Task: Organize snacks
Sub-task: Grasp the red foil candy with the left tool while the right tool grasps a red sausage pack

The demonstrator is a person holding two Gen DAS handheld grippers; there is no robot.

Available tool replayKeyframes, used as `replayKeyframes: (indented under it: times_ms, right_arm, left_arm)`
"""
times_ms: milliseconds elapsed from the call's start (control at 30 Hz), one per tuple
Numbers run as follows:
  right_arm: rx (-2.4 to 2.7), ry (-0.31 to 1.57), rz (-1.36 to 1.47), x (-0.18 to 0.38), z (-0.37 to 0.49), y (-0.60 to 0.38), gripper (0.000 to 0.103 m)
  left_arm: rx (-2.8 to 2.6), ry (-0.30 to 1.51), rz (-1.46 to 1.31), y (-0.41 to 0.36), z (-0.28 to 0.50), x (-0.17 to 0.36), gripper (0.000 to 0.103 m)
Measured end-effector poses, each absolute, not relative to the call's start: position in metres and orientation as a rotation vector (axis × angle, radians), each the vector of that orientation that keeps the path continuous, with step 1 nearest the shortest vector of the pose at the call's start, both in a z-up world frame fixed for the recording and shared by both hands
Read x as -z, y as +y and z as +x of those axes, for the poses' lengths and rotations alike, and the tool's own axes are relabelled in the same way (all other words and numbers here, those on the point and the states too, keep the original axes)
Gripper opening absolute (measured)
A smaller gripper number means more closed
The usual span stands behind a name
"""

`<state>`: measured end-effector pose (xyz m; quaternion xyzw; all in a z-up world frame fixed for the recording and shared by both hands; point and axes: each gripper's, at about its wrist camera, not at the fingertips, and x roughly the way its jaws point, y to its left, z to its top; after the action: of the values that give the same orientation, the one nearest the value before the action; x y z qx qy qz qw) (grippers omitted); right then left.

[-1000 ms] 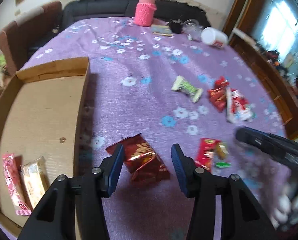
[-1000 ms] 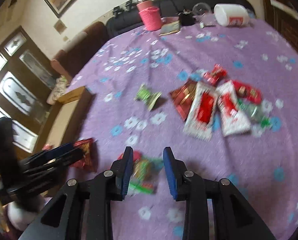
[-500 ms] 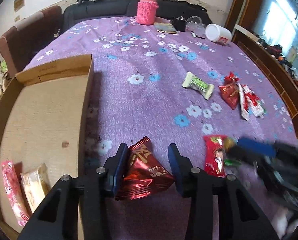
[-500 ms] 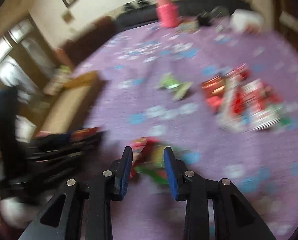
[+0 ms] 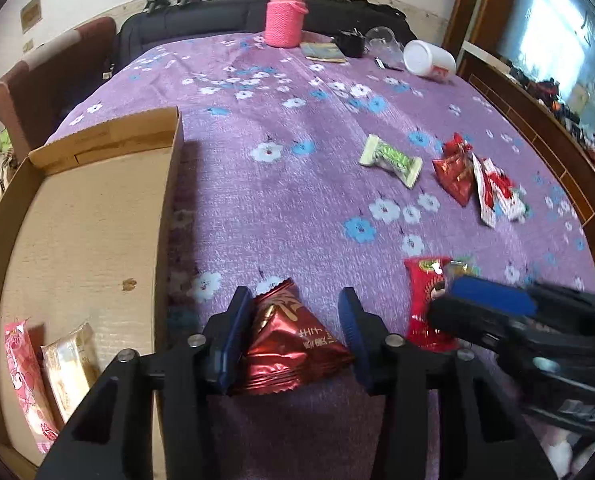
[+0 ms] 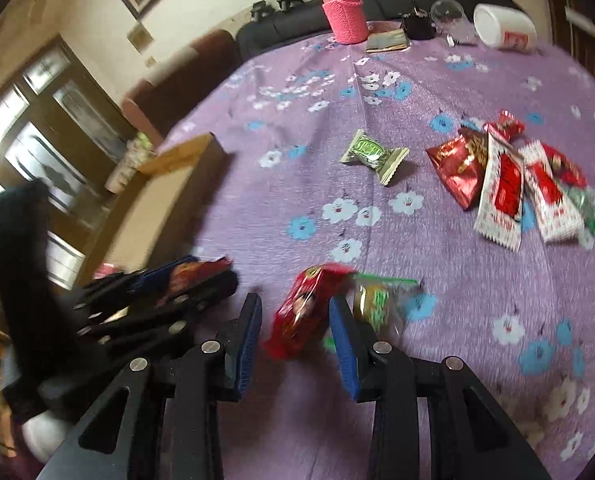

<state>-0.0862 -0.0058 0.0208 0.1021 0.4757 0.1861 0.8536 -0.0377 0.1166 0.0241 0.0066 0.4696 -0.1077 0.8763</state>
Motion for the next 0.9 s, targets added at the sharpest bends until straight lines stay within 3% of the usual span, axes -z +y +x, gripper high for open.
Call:
replayKeyframes:
  times_ms: [167,233,433,467,600,733,900]
  right_arm:
    - [-0.308,0.976,0.074,-0.016,-0.083,0.009,0.038]
    - [-0.286,0.977,0.021,-0.016,-0.08,0.011,0.027]
    - [-0.332,0.963,0.068,-0.018,-0.092,-0.004,0.024]
    - [-0.353,0.954,0.107,-0.021,-0.095,-0.01,0.024]
    - [-0.393,0.913,0.201,-0.033,-0.104,-0.027,0.025]
    - [-0.433,0.876,0.252,-0.053,-0.112,-0.031,0.025]
    - [-0.455,0.84,0.227,-0.07,-0.119,-0.017,0.025]
  left_arm:
    - [0.308,0.985,-0.069,0.13,-0.045,-0.028,0.042]
    - [0.343,0.982,-0.067,0.131,-0.049,-0.029,0.042]
    - [0.362,0.955,-0.06,0.13,-0.057,-0.03,0.041]
    - [0.365,0.95,-0.067,0.13,-0.058,-0.031,0.035]
    - [0.376,0.911,-0.115,0.137,-0.064,-0.043,0.026]
    - [0.391,0.874,-0.18,0.152,-0.072,-0.059,0.0]
    - [0.374,0.871,-0.234,0.175,-0.08,-0.064,0.0]
